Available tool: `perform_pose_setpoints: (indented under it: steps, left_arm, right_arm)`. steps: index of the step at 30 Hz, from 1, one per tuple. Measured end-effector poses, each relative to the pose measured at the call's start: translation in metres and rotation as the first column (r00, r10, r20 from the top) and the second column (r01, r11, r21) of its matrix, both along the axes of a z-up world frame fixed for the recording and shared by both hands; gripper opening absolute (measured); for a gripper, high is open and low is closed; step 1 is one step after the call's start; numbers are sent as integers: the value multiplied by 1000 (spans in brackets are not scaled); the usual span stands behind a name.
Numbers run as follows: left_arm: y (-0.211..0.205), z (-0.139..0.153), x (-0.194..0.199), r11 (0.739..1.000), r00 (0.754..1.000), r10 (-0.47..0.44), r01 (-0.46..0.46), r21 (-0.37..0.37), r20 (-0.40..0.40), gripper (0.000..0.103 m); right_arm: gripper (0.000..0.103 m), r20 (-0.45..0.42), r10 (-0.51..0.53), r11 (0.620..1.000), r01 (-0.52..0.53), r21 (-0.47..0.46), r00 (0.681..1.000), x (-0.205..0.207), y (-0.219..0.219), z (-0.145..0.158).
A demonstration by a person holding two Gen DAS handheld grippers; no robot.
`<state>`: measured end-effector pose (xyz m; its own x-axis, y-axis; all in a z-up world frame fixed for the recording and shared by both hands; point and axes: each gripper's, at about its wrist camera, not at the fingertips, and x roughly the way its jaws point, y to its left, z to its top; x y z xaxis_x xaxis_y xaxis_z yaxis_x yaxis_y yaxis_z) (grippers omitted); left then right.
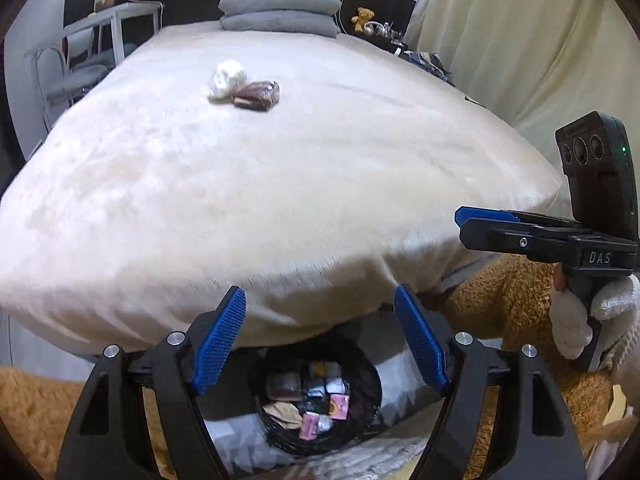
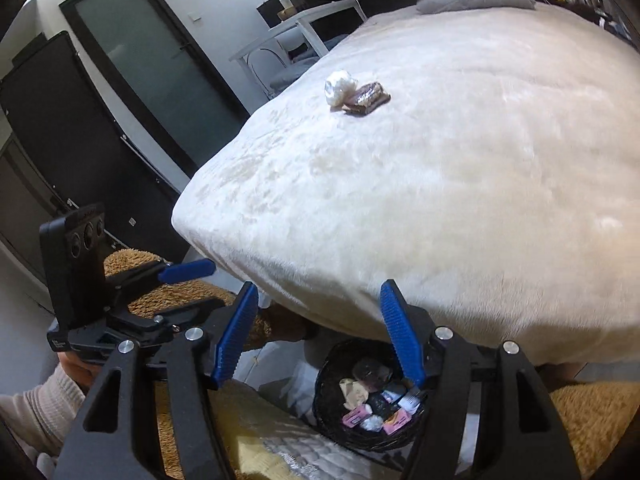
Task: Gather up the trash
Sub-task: 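Raise both tools back toward the last two items on the bed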
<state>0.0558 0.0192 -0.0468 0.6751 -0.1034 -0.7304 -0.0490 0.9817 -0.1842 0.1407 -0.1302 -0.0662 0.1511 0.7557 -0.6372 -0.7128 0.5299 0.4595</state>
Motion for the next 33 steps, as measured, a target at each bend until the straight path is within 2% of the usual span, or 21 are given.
perform_pose_setpoints:
  steps: [3, 10, 17, 24, 27, 30, 31, 33]
  left_arm:
    - [21, 15, 11, 1000, 998, 9, -10, 10, 59, 75]
    - [67, 34, 42, 999, 991, 47, -47, -8, 122, 75]
    - [91, 40, 73, 999, 990, 50, -53, 14, 135, 75]
    - [112, 43, 100, 998, 989, 55, -60, 27, 137, 75]
    - [123, 44, 108, 997, 987, 68, -72, 27, 143, 75]
    - [136, 45, 116, 995, 985, 93, -97, 26, 143, 76]
    - [141, 45, 119, 994, 984, 104, -107, 16, 144, 81]
    - [149, 47, 121, 993, 981, 118, -119, -2, 152, 85]
  right_arm:
    - [64, 53, 1, 1000, -1, -2, 999, 18, 7, 8]
    - [64, 108, -20, 1000, 21, -10, 994, 65, 30, 14]
    - [68, 132, -14, 999, 18, -36, 991, 100, 60, 9]
    - [69, 215, 32, 997, -16, -74, 976, 120, 102, 11]
    - [82, 254, 37, 996, -16, -83, 966, 130, 120, 11]
    - [83, 274, 34, 995, -6, -100, 961, 143, 137, 7]
    - [90, 283, 38, 994, -6, -113, 958, 146, 143, 5]
    - [97, 300, 56, 992, -20, -123, 952, 152, 154, 3]
